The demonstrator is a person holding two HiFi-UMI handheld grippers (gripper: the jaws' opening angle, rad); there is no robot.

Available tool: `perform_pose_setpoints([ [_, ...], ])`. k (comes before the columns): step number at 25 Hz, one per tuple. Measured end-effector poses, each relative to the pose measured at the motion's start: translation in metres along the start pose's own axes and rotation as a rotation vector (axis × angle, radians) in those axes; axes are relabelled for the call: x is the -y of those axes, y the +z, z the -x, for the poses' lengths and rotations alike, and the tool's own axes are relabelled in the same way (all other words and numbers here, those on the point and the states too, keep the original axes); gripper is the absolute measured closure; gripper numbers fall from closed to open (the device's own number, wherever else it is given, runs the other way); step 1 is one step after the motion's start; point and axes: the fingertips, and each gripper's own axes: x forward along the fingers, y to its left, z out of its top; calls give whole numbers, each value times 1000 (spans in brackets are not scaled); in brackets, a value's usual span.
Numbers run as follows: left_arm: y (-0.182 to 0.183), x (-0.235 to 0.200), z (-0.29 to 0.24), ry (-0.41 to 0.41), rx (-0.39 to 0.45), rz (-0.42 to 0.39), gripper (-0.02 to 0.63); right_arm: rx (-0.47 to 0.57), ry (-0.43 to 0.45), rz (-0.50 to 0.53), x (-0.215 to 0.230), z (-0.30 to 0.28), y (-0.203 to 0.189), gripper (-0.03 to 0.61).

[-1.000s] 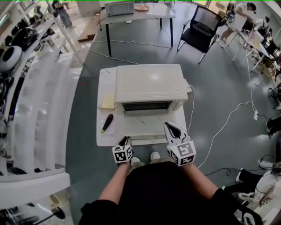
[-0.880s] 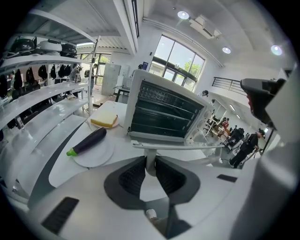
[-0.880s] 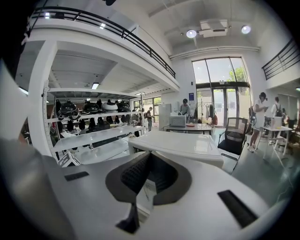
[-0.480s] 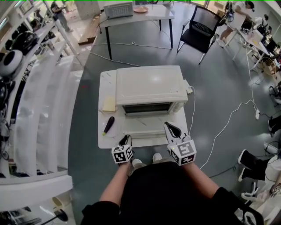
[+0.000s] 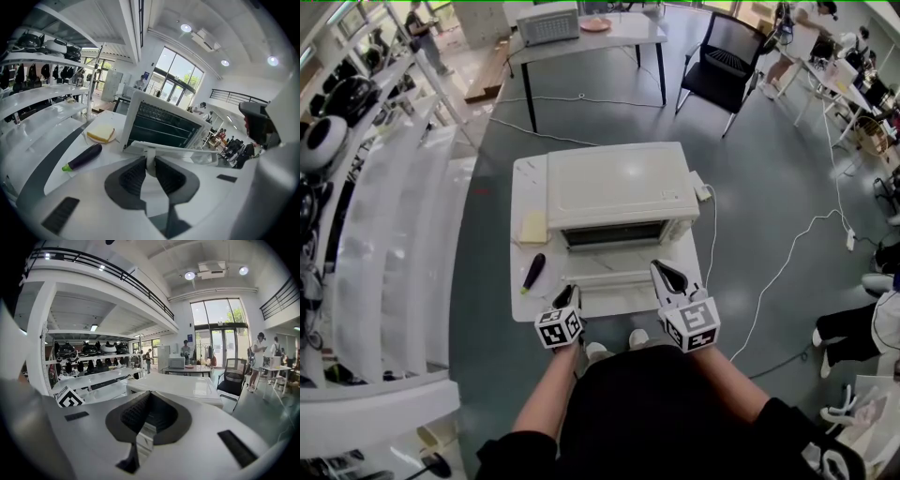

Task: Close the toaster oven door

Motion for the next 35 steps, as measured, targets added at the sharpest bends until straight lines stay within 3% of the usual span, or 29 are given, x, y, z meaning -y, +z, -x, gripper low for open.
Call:
perform_pose_setpoints([
  [35,56,10,-11,-10,64,-32,534,7,-7,-6,14,-11,6,557],
])
